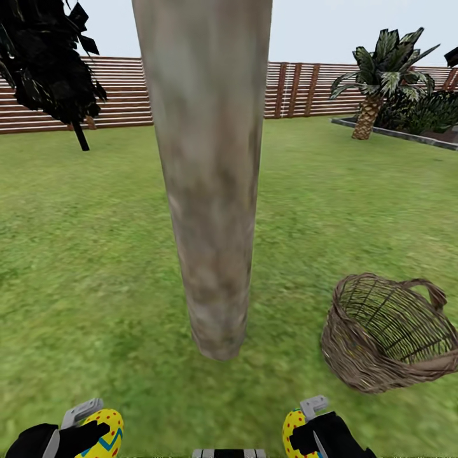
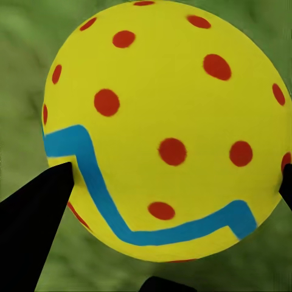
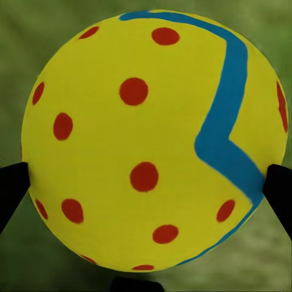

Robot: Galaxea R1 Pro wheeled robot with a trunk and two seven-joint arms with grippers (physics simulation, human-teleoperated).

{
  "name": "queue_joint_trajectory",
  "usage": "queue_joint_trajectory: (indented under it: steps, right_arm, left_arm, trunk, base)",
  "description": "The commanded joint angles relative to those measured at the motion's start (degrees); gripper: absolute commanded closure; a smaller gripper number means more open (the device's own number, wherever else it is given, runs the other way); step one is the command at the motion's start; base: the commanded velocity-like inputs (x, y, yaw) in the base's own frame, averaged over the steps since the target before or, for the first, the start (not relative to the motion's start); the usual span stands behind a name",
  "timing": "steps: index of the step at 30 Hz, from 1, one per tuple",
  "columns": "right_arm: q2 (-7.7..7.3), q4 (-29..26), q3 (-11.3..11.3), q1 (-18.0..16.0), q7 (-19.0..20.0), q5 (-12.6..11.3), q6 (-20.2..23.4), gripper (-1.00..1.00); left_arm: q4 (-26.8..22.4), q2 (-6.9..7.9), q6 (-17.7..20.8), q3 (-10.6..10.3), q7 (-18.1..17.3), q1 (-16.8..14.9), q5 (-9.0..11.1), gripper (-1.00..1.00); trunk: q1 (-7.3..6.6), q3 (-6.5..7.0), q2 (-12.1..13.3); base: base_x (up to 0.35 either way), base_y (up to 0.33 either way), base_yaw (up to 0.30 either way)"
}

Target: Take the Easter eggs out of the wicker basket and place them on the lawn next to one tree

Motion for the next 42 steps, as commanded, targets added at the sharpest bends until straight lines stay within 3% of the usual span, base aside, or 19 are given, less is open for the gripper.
queue_joint_trajectory:
  steps: [1, 24, 27, 36, 42]
  right_arm:
    - [0.01, -0.1, -0.01, 0.0, 0.49, 0.6, 0.29, 1.0]
    - [-0.17, -0.18, -0.12, -0.01, 0.49, 0.6, 0.21, 1.0]
    - [-0.17, -0.18, -0.18, 0.01, 0.49, 0.6, 0.21, 1.0]
    - [-0.17, -0.18, -0.12, -0.02, 0.49, 0.6, 0.21, 1.0]
    - [-0.17, -0.18, -0.18, 0.04, 0.49, 0.6, 0.21, 1.0]
  left_arm:
    - [-0.05, -0.01, 0.35, 0.12, -0.05, -0.03, 0.27, 1.0]
    - [-0.13, -0.13, 0.35, 0.03, -0.05, -0.03, 0.36, 1.0]
    - [-0.14, -0.16, 0.35, 0.04, -0.05, -0.03, 0.36, 1.0]
    - [-0.14, -0.19, 0.35, 0.03, -0.05, -0.03, 0.36, 1.0]
    - [-0.13, -0.79, 0.28, 0.03, -0.05, -0.03, 0.27, 1.0]
  trunk:
    - [0.01, -0.28, -0.04]
    - [0.6, -5.37, -0.34]
    - [0.6, -5.37, -0.34]
    - [0.84, -7.37, -0.46]
    - [0.99, -8.7, -0.54]
  base:
    - [0.0, 0.0, 0.0]
    - [0.0, 0.0, 0.0]
    - [0.0, 0.0, 0.0]
    - [0.0, 0.0, 0.0]
    - [0.0, 0.0, 0.0]
